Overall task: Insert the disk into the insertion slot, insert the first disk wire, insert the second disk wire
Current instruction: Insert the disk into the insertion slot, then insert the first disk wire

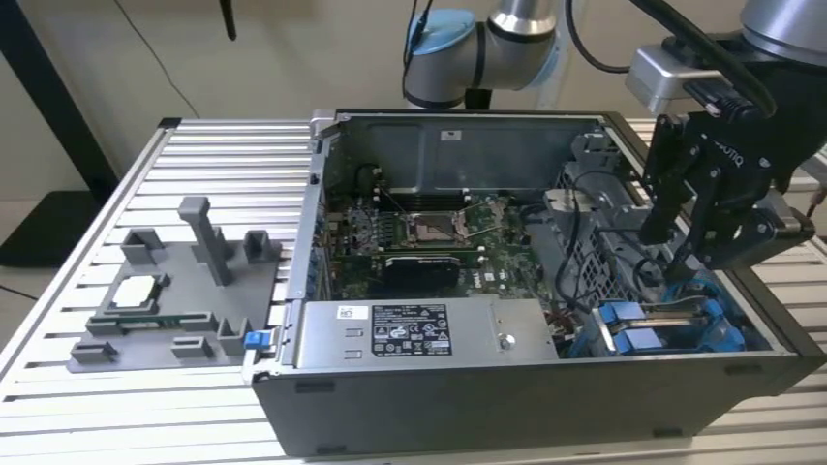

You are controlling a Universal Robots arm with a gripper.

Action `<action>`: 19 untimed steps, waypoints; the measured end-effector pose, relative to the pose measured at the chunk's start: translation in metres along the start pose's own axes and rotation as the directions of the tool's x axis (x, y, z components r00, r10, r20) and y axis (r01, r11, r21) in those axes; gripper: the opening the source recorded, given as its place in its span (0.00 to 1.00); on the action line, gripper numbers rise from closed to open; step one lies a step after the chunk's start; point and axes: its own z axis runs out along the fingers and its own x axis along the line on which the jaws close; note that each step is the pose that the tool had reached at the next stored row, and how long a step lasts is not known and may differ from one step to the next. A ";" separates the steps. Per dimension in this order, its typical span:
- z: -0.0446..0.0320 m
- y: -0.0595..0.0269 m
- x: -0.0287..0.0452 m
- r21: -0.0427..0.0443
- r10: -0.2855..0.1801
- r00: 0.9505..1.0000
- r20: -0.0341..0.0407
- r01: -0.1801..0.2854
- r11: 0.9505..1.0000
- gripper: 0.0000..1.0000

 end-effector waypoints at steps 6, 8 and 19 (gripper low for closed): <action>-0.0011 0.0004 -0.0049 0.006 0.000 1.000 0.006 0.000 1.000 1.00; -0.0011 0.0005 -0.0059 0.008 0.000 1.000 0.010 0.000 1.000 1.00; 0.0026 -0.0014 -0.0158 0.020 -0.002 1.000 0.024 0.002 1.000 1.00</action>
